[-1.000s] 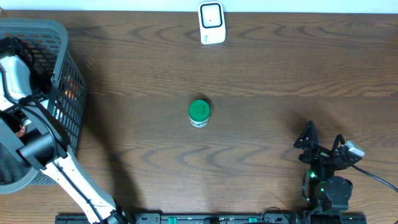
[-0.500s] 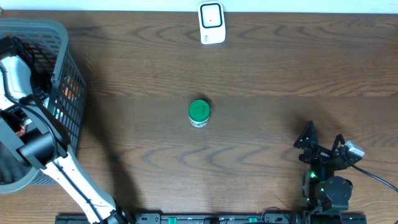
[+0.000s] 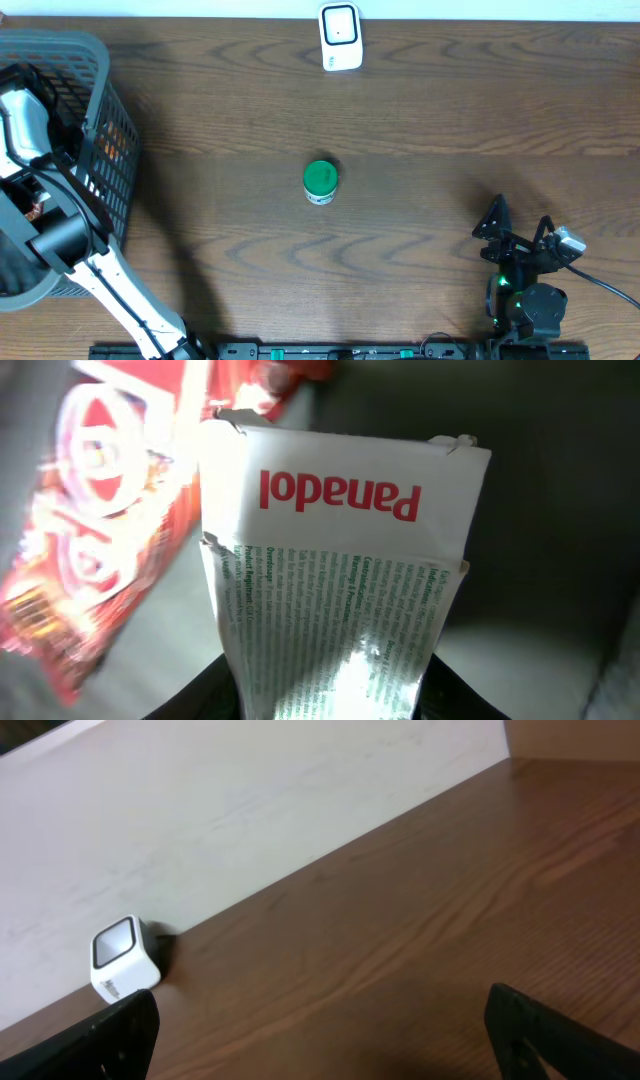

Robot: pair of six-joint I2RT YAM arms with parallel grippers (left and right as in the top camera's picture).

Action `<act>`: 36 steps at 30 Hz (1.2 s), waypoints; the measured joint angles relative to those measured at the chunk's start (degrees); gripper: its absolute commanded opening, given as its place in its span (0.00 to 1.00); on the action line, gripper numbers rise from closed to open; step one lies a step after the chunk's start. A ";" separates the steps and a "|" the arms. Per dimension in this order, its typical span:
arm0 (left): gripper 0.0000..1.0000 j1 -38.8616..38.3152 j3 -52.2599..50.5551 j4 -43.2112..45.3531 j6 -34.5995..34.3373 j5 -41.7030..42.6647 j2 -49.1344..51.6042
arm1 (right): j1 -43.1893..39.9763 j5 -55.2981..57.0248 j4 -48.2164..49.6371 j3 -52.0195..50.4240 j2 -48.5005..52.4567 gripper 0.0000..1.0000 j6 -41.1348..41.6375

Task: Scan the item barcode
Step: 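Reach the left gripper into the basket and grasp the white Panadol box, then carry the Panadol box out and drop it right of the bottle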

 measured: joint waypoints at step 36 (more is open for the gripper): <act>0.49 -51.17 -4.22 0.83 -21.22 23.39 -37.75 | 0.00 0.00 0.02 0.00 0.00 0.99 0.00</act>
